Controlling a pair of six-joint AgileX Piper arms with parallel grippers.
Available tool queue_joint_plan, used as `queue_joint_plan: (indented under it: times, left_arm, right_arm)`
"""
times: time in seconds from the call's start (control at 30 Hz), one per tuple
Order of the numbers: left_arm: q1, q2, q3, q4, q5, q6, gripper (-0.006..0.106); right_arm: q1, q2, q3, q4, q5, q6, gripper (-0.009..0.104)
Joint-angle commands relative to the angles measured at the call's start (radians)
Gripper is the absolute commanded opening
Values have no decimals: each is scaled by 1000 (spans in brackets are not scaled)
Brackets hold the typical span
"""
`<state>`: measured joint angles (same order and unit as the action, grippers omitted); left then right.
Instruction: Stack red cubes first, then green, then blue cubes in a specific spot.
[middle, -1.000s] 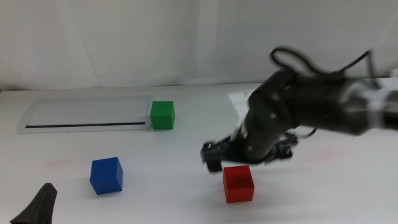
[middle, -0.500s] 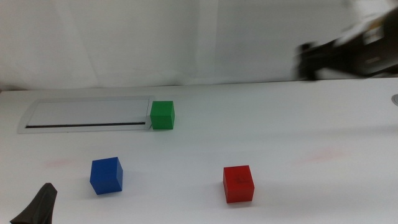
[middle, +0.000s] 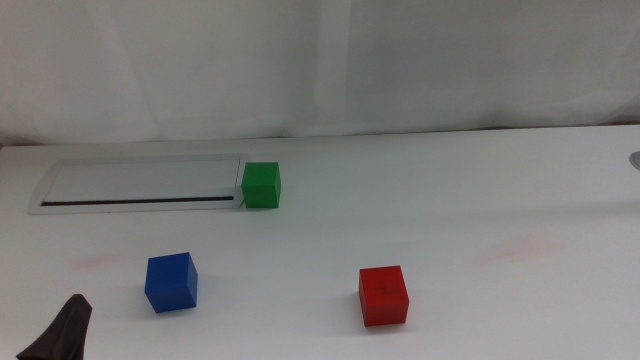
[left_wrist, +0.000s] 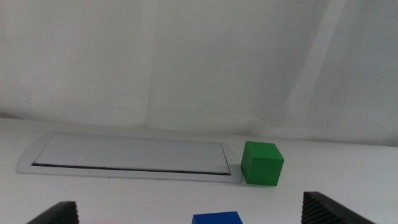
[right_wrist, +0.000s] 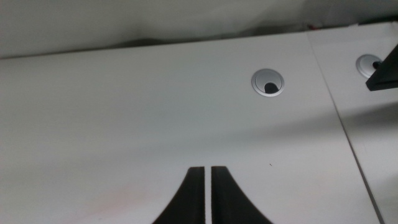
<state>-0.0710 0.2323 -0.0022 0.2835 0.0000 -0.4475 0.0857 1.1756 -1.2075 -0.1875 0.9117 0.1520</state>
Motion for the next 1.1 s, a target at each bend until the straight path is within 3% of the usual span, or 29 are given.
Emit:
queue_joint_plan:
  times: [0.0,0.2,0.37,0.5,0.73,0.87,1.07]
  left_arm:
    - [0,-3,16,-10,0,-8,89]
    - [0,-3,16,-8,0,-8,89]
    - [0,-3,16,-8,0,-8,89]
    - [0,-3,16,-8,0,-8,89]
    - [0,-3,16,-5,0,-8,89]
    - [0,-3,16,-5,0,-8,89]
    - [0,-3,16,-5,0,-8,89]
  right_arm:
    - [-7,-95,74,5,-54,-10,-3]
    - [-7,-435,370,7,-185,-13,-3]
    - [-7,-714,557,20,-205,37,-3]
    - [-7,-857,696,22,-363,79,-3]
    - [-7,-894,1004,-29,-750,75,-3]
    - [-7,-891,1167,-115,-919,75,-3]
    - [-7,-893,1240,-135,-935,75,-3]
